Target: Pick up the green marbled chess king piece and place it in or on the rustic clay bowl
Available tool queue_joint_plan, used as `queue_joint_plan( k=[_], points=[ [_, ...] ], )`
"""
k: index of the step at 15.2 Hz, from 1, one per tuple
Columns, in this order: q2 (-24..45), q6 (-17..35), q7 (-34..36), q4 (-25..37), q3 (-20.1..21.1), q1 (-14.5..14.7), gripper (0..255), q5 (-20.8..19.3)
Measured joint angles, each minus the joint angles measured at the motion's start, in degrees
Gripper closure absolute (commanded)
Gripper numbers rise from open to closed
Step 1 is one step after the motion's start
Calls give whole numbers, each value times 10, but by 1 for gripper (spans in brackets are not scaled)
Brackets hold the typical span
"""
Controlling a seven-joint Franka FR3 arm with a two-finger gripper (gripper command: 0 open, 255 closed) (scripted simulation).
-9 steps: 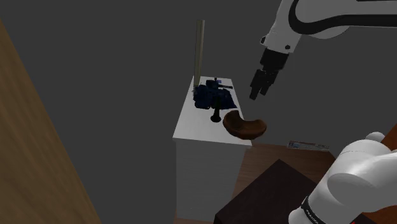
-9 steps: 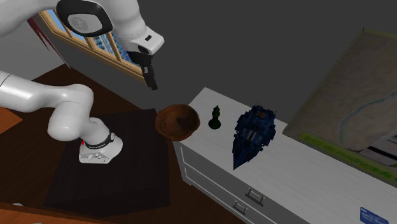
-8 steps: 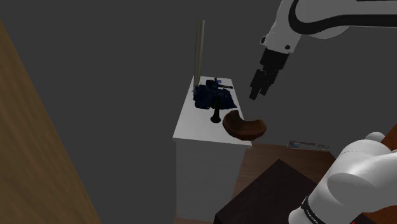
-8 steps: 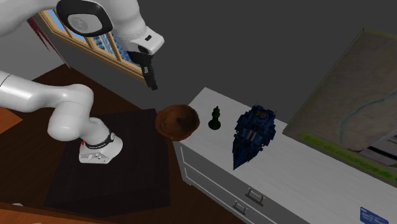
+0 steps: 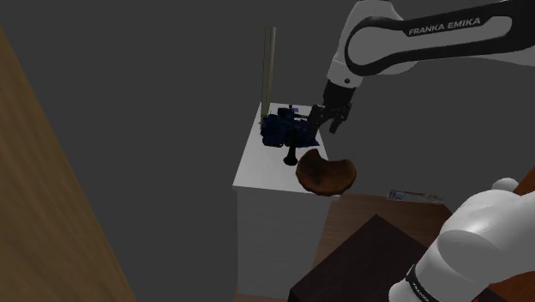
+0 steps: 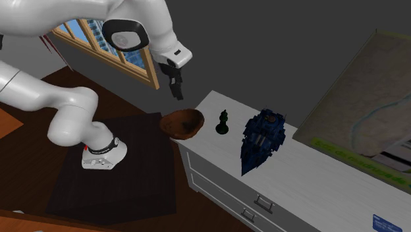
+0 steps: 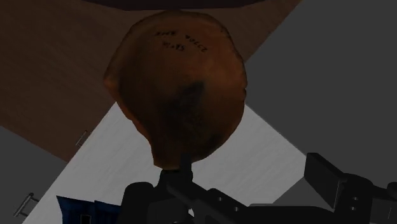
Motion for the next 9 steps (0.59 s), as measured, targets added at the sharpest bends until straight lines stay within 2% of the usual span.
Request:
queue_joint_plan(
  k=[5, 9],
  points=[
    [95, 92, 85, 22, 29, -34, 0, -24],
    [179, 153, 167, 58, 53, -62, 0, -59]
  ],
)
